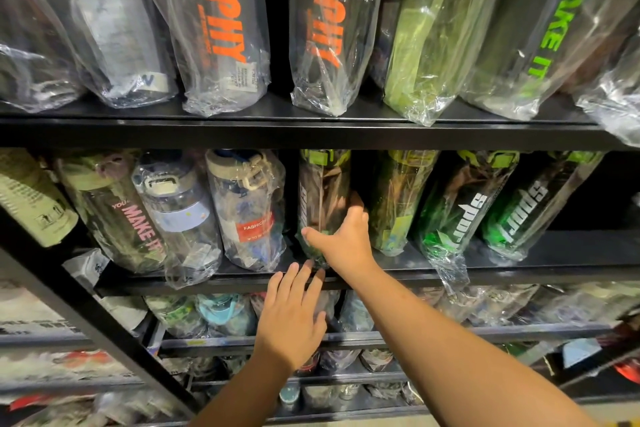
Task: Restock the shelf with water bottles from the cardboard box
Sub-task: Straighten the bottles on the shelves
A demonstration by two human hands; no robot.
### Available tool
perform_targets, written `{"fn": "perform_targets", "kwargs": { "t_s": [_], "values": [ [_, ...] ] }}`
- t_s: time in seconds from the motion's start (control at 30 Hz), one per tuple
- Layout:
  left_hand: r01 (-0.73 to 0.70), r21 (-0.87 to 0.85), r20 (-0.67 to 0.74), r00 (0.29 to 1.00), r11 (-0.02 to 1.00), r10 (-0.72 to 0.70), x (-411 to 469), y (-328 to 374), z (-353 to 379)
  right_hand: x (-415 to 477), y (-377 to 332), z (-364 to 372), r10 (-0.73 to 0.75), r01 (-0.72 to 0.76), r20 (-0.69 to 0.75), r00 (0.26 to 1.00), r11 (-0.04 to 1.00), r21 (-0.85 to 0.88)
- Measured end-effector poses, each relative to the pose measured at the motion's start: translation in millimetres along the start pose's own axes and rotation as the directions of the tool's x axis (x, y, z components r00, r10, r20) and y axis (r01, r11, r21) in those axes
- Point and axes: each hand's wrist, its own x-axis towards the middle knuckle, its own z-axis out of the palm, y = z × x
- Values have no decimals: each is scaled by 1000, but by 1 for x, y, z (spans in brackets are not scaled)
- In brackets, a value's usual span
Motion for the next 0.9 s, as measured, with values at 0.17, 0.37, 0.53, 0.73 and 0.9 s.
{"fn": "perform_targets", "kwargs": {
  "t_s": [0.17,0.37,0.53,0.73,0.9],
  "values": [
    [-5,14,6,1000,1000,5,-1,-2,2,3,2,2,-27,24,-57,998,998,-55],
    [0,6,-10,1000,1000,0,-1,-1,2,6,10,0,4,-5,19,1000,997,83],
    [2,3,-11,1000,1000,-2,-1,-1,4,6,14,-1,-13,17,-52,999,997,76],
    [-4,-1,-35,999,1000,4,-1,-1,4,7,15,-5,-25,26,-27,999,999,41],
    [-8,2,-51,999,1000,8,-1,-1,3,8,15,-13,-38,37,19,999,998,57]
  ]
}}
